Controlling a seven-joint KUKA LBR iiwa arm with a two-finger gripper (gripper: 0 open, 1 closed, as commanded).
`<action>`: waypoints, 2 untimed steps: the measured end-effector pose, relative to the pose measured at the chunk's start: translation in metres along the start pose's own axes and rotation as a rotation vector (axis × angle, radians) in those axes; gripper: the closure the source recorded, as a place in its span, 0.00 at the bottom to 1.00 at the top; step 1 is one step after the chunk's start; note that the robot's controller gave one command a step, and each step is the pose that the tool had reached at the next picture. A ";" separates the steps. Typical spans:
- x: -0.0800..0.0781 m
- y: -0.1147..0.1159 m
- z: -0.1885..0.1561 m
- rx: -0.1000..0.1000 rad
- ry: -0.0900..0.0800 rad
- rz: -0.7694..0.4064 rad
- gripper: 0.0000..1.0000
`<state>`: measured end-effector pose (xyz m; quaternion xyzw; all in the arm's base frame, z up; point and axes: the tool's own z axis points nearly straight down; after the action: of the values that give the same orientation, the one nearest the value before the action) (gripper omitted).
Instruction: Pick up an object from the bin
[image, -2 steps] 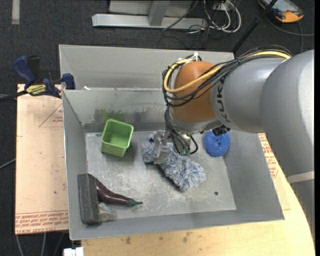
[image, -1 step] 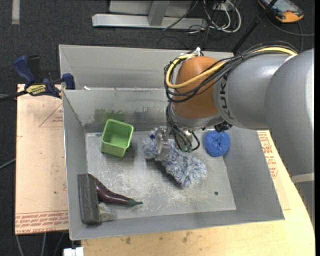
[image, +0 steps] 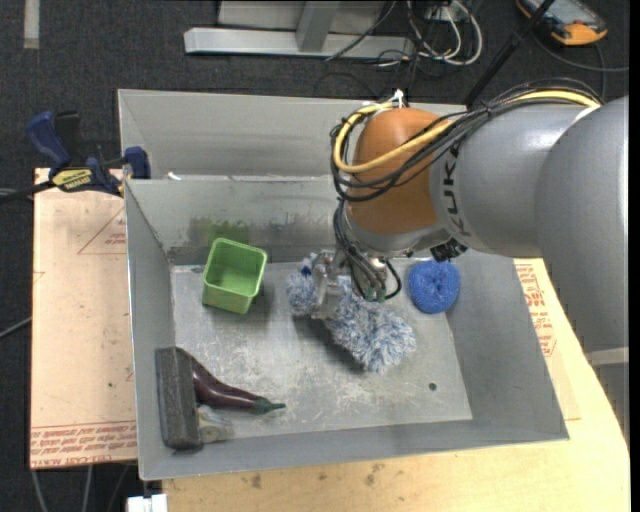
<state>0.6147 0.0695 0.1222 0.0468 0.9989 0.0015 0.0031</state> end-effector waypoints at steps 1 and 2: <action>0.002 0.000 -0.012 0.002 0.009 0.000 1.00; 0.001 0.000 -0.030 0.002 0.006 0.000 1.00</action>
Offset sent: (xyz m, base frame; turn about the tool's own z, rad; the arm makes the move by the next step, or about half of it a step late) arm -0.0002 -0.0001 0.0539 0.0000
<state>0.6136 0.0695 0.1521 0.0469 0.9989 0.0009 0.0002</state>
